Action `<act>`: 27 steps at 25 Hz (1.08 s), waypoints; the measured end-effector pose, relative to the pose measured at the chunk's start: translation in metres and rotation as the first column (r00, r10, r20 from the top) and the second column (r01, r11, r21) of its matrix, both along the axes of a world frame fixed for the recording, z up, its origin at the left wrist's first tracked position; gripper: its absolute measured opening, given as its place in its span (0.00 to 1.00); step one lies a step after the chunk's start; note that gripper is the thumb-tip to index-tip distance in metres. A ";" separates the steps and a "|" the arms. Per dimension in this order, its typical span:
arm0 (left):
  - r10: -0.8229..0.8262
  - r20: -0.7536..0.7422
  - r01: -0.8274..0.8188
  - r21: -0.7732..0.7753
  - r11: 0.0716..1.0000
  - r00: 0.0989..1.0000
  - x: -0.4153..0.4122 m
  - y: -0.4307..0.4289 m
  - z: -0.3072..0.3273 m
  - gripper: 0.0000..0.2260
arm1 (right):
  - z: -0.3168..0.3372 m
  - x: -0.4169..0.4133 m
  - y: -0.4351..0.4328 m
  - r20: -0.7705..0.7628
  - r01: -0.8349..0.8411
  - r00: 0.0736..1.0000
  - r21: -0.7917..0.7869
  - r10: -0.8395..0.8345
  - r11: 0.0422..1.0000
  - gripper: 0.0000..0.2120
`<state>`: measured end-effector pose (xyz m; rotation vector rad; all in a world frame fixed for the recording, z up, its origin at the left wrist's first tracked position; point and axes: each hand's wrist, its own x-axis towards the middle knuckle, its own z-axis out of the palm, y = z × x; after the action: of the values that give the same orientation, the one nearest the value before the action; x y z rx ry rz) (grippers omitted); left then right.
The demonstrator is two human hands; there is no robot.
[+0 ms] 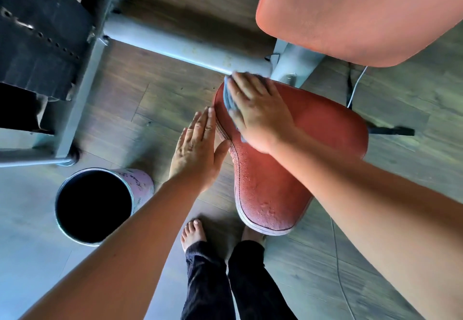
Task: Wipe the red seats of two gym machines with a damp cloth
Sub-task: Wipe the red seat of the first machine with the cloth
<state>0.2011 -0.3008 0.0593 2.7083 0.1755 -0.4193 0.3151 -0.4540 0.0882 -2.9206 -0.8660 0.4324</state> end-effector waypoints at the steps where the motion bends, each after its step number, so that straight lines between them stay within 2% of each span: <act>1: 0.002 0.006 -0.002 0.003 1.000 1.000 -0.001 0.000 0.000 0.34 | 0.005 -0.026 -0.015 0.001 -0.091 0.996 0.013 0.091 0.996 0.30; 4: -0.008 0.012 0.007 0.016 1.000 1.000 -0.003 0.000 0.004 0.34 | 0.013 -0.048 -0.046 -0.038 -0.205 0.978 0.040 0.207 0.978 0.29; 8: -0.008 -0.014 0.008 0.011 1.000 1.000 -0.009 -0.004 0.005 0.35 | -0.003 0.022 0.014 0.033 -0.012 0.999 -0.019 0.013 1.000 0.28; 10: 0.010 -0.028 -0.010 -0.011 1.000 1.000 -0.012 -0.010 0.005 0.35 | -0.003 0.019 0.023 0.023 0.006 1.000 -0.010 -0.006 1.000 0.27; 13: 0.011 -0.023 -0.011 -0.018 1.000 1.000 -0.018 -0.014 0.011 0.34 | 0.009 -0.037 -0.021 -0.005 -0.212 0.977 0.023 0.212 0.977 0.29; 15: -0.003 -0.049 0.003 -0.016 1.000 0.999 -0.018 -0.013 0.014 0.35 | 0.012 -0.041 -0.045 -0.061 -0.292 0.954 0.018 0.293 0.956 0.29; 17: -0.021 -0.068 0.020 -0.014 1.000 0.997 -0.018 -0.011 0.015 0.36 | 0.009 -0.016 -0.038 -0.048 -0.218 0.975 -0.021 0.217 0.976 0.30; 19: -0.033 -0.079 0.033 -0.005 0.999 0.996 -0.022 -0.010 0.015 0.36 | 0.003 -0.002 -0.023 -0.014 -0.057 0.998 -0.034 0.057 0.998 0.30; 21: -0.044 -0.079 0.042 -0.021 0.999 0.996 -0.026 -0.011 0.017 0.36 | 0.009 -0.027 -0.014 -0.005 0.071 0.997 -0.033 -0.072 0.997 0.30; 24: -0.032 -0.066 0.028 -0.052 0.998 0.997 -0.037 -0.016 0.021 0.35 | 0.029 -0.113 -0.032 -0.026 0.022 0.999 -0.028 -0.023 0.999 0.31; 27: -0.035 -0.084 0.028 -0.074 0.997 0.996 -0.048 -0.020 0.024 0.33 | 0.028 -0.111 -0.038 -0.044 -0.013 0.999 -0.019 0.012 1.000 0.30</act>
<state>0.1526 -0.3210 0.0836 2.6266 0.1385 -0.5407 0.2037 -0.4921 0.1163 -2.9126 -0.8797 0.5074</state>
